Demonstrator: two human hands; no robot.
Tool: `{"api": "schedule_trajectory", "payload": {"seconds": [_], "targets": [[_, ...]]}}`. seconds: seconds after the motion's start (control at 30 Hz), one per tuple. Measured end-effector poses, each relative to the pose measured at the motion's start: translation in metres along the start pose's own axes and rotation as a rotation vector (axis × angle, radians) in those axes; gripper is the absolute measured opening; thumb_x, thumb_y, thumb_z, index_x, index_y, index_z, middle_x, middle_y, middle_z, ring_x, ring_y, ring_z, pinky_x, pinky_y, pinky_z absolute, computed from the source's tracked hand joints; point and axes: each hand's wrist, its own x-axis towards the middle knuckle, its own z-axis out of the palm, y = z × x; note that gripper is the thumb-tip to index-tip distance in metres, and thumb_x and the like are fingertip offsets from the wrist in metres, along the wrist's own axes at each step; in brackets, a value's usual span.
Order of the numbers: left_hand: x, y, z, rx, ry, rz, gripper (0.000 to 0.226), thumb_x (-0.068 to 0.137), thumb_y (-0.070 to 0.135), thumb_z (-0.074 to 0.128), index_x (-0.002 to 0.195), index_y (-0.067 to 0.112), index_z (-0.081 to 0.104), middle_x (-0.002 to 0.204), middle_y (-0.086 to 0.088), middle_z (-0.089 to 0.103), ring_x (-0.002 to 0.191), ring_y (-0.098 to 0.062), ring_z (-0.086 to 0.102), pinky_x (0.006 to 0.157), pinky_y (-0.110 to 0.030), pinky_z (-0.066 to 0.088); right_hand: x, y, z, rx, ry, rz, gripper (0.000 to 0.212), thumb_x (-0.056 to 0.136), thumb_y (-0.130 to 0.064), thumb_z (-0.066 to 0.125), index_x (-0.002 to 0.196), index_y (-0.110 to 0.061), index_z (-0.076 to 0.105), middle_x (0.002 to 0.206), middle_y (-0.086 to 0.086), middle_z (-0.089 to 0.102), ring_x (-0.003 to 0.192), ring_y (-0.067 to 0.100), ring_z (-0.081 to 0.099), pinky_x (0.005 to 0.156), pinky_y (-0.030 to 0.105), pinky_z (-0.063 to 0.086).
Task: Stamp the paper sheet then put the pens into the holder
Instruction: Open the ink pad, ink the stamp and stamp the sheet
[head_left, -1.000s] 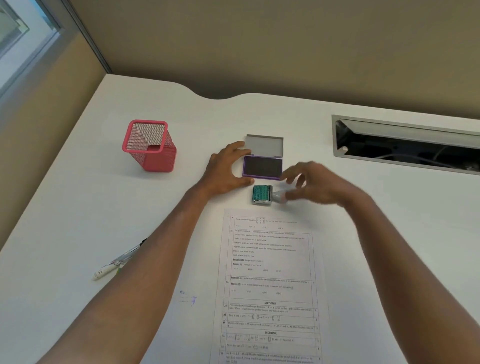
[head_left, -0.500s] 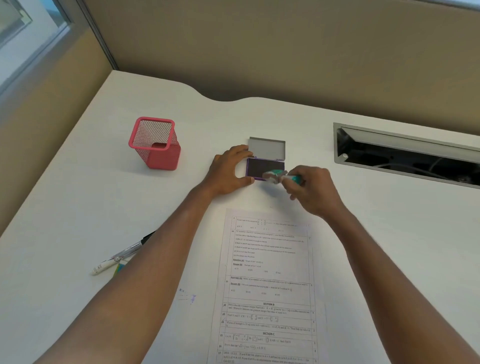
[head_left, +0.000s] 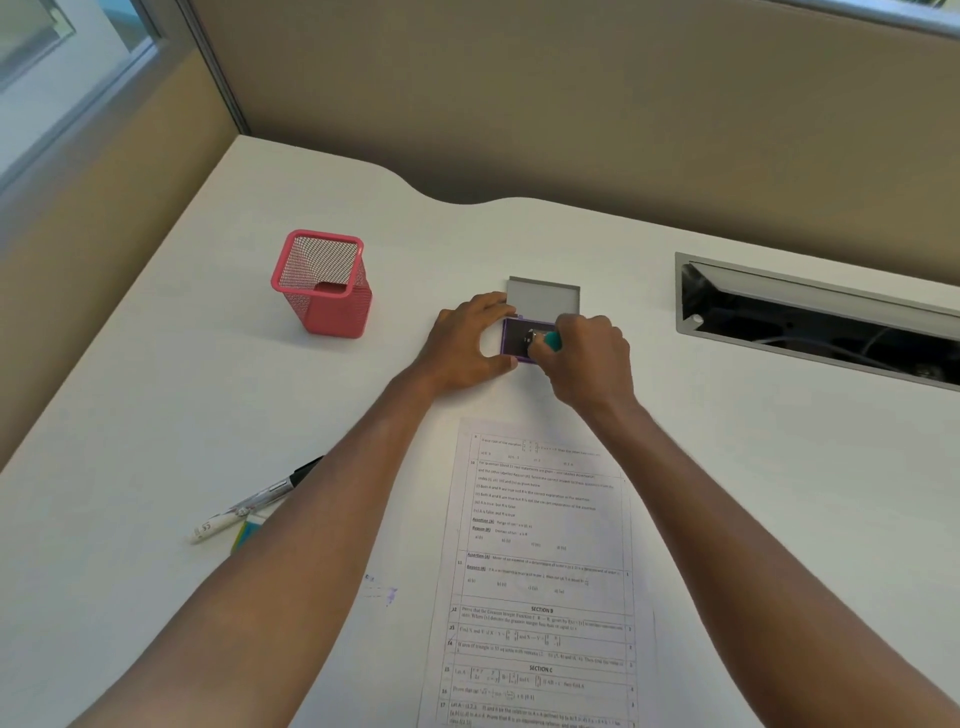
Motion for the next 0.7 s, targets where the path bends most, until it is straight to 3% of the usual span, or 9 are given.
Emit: {"api": "schedule_trajectory", "payload": {"seconds": [0.3,0.4,0.7], "targets": [[0.001,-0.001,0.001,-0.005,0.004,-0.004,0.068,0.081,0.037,0.074,0.141,0.019,0.048,0.153,0.002,0.037,0.141,-0.015,0.034,0.112,-0.037,0.023,0.013,-0.005,-0.004,-0.375,-0.018,-0.242,0.025,0.086,-0.013,0.060,0.069,-0.010,0.042,0.061,0.007,0.038,0.050,0.032,0.039,0.045,0.027,0.013],[0.002,0.000,0.000,-0.020,0.008,-0.012,0.067,0.079,0.035,0.076,0.139,0.020,0.050,0.152,0.001,0.039,0.140,-0.015,0.035,0.111,-0.038,0.024,0.021,-0.006,-0.006,-0.444,-0.046,-0.302,0.018,0.085,-0.010,0.060,0.071,-0.011,0.048,0.061,0.006,0.038,0.051,0.031,0.039,0.047,0.028,0.021],[0.003,0.001,0.001,-0.026,0.019,-0.017,0.064,0.077,0.035,0.078,0.135,0.021,0.053,0.150,0.002,0.040,0.140,-0.015,0.035,0.108,-0.035,0.024,0.034,-0.004,0.002,-0.311,0.055,-0.282,0.019,0.082,-0.004,0.055,0.069,-0.008,0.043,0.060,0.013,0.046,0.049,0.031,0.036,0.047,0.026,0.015]]}}
